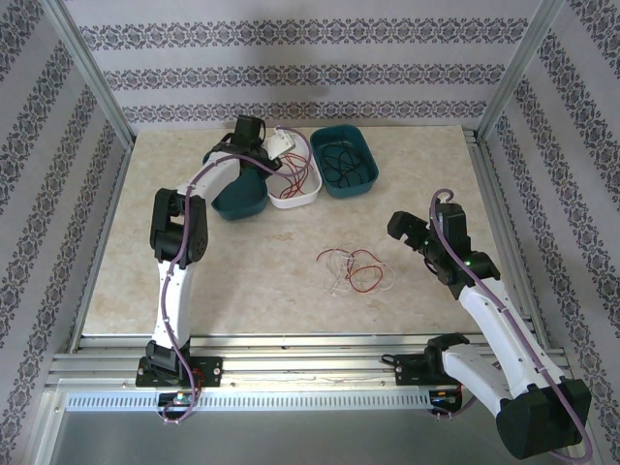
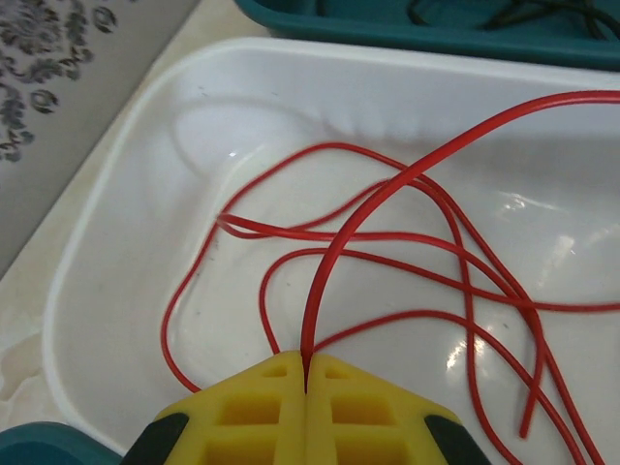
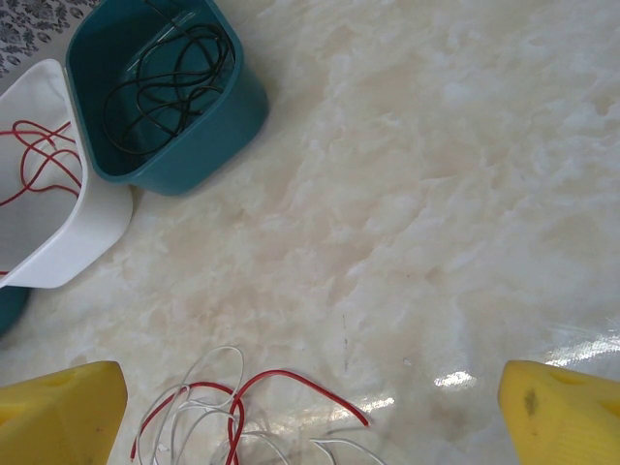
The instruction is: Untangle the cables
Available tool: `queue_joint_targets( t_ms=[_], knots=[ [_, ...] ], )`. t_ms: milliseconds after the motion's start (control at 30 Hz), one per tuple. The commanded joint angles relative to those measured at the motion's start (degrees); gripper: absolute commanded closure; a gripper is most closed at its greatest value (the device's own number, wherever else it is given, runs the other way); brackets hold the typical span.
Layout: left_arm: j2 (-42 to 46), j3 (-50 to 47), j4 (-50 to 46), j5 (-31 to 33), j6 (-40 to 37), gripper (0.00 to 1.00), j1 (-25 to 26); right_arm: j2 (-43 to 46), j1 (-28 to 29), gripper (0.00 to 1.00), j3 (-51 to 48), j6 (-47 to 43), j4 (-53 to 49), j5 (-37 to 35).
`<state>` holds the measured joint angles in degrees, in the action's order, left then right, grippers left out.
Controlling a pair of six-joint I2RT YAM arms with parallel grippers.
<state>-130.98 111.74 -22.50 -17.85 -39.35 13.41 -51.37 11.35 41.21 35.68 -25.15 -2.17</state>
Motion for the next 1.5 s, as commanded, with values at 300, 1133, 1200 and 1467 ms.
queue_joint_targets(
  t_ms=[300,1133,1200,1467],
  knots=[
    [-2.5,7.0,-9.0,5.5,-8.1,1.0,4.2,1.4,-0.3,0.02,-0.3,-0.4,-0.8,-1.4],
    [-10.1,17.9,-18.7,11.3,-10.8,0.66,5.7,1.1,-0.4,0.02,0.4,-0.5,-0.9,-1.0],
    [-9.3,17.9,-18.4,10.8,-10.3,0.64,5.6,1.1,-0.4,0.02,0.6,-0.6,-1.0,-1.2],
    [-3.1,15.6,-17.4,6.7,-8.0,0.39,5.6,1.4,-0.4,0.02,0.3,-0.7,-1.1,-1.0]
  ],
)
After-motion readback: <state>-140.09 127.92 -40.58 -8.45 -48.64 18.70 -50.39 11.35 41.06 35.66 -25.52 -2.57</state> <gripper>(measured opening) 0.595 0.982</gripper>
